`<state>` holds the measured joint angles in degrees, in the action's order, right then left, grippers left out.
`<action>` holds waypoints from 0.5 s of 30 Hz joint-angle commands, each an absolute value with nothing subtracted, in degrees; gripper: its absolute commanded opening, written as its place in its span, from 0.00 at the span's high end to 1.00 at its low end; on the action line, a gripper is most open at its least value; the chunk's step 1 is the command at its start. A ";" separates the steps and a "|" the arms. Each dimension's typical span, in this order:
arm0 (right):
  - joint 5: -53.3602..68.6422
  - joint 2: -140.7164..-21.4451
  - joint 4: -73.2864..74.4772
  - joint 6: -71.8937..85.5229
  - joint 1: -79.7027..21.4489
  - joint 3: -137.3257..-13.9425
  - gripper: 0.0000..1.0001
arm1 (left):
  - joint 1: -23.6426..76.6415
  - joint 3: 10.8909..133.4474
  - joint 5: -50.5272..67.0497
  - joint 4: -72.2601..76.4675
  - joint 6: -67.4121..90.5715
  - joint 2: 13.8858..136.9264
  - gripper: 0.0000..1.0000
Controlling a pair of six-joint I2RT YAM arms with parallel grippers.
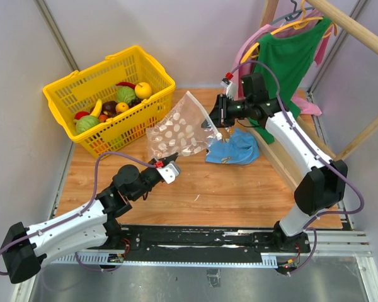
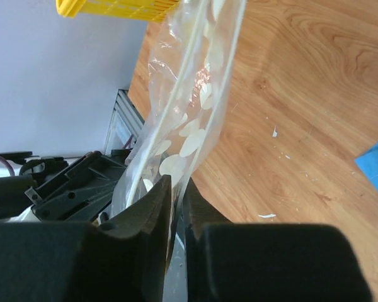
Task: Place the food in the zip-top bag and seal the zipper
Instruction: Open the zipper of the food storage bag.
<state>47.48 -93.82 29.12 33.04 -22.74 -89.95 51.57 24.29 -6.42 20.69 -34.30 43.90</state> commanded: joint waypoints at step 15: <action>24.93 -87.89 39.99 15.80 -25.33 -96.38 0.99 | 52.21 28.19 -9.23 18.04 -15.64 45.77 0.47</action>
